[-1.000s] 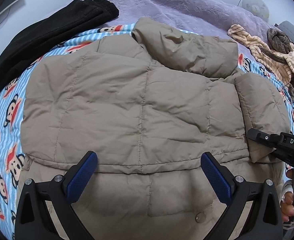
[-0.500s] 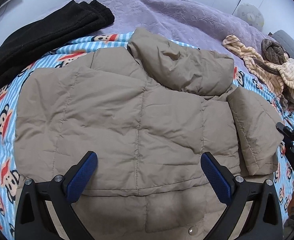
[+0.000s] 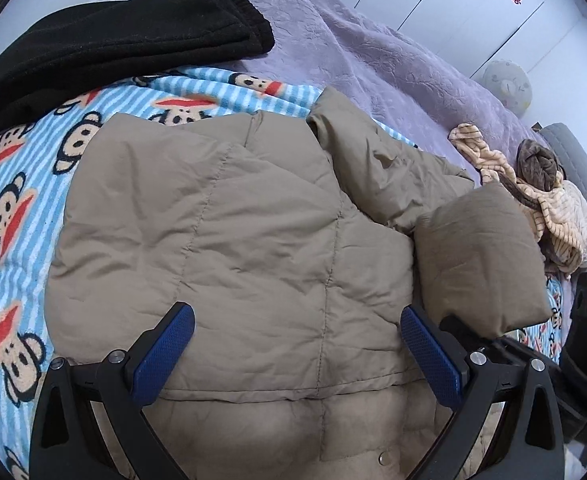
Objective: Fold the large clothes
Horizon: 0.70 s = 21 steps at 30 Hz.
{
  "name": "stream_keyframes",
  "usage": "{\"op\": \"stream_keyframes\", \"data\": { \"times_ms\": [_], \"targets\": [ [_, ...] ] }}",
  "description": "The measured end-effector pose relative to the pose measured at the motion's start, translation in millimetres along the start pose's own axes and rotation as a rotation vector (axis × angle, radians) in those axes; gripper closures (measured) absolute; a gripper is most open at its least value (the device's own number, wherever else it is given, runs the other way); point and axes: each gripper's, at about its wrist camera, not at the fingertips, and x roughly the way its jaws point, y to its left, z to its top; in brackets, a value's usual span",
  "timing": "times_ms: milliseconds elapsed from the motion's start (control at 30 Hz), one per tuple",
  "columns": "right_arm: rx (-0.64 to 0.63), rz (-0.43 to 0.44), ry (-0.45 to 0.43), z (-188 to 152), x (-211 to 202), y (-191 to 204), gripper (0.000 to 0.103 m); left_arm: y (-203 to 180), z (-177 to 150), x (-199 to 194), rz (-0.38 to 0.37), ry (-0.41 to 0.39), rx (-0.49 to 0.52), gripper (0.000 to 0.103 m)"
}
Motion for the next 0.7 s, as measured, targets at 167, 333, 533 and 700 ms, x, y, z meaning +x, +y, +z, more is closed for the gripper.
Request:
{"op": "stream_keyframes", "data": {
  "times_ms": [167,333,533,700],
  "targets": [
    [-0.105,-0.025,0.102,-20.4,32.4,25.6,0.095,6.4,-0.1,0.7,-0.094,0.024,-0.04,0.0],
    [-0.092,-0.043,0.188,-28.1,50.0,26.1,0.085,0.3,3.5,4.8,-0.161,0.056,-0.03,0.0],
    [-0.059,-0.01,0.162,-36.1,25.7,17.1,0.022,-11.4,6.4,14.3,-0.248,0.099,-0.026,0.0],
    [0.064,0.015,0.161,-51.0,-1.2,-16.7,0.022,-19.6,9.9,41.8,-0.192,0.147,0.013,0.0]
  ]
}}
